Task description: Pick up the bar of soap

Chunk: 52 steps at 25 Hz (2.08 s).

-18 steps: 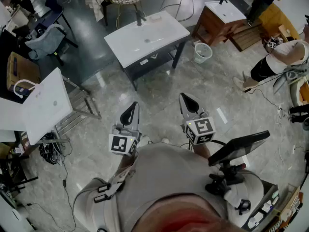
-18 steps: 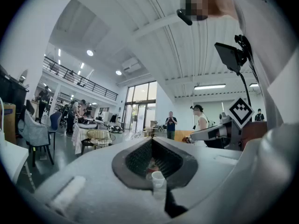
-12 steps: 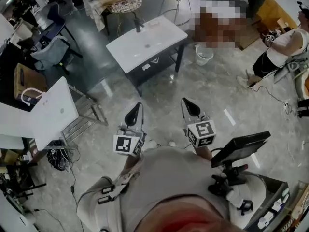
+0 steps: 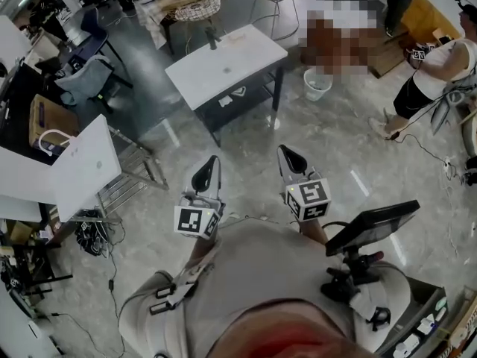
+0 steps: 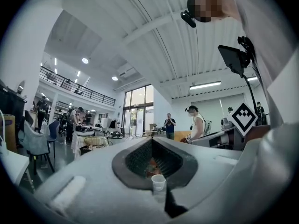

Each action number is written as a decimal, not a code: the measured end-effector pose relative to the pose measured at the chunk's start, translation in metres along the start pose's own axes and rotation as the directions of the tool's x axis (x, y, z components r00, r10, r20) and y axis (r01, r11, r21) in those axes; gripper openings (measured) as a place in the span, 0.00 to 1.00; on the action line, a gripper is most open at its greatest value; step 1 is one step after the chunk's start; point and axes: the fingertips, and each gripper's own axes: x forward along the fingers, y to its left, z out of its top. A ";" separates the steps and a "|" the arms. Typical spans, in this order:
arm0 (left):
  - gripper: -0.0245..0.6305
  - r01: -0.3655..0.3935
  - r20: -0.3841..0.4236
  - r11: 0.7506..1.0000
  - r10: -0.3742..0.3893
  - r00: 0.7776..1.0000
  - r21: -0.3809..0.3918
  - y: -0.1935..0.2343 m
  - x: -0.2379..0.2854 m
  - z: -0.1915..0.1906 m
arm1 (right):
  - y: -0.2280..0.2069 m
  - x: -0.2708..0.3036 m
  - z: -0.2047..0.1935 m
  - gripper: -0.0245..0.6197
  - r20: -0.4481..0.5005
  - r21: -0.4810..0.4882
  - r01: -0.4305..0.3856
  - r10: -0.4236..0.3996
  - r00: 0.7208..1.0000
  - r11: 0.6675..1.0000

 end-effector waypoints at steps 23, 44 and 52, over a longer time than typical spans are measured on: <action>0.04 -0.073 0.005 0.993 0.073 0.997 0.093 -0.030 -0.015 0.012 | 0.000 0.000 -0.012 0.04 0.022 -0.048 -0.171 0.172 0.985 0.984; 0.04 0.077 0.042 0.996 -0.075 0.996 -0.039 0.033 0.107 -0.031 | -0.059 0.069 -0.014 0.04 -0.023 -0.043 0.008 -0.009 1.000 0.999; 0.04 0.131 0.052 0.991 -0.129 0.990 -0.038 0.087 0.170 -0.026 | -0.073 0.131 0.011 0.04 -0.032 -0.027 0.033 -0.034 0.999 0.999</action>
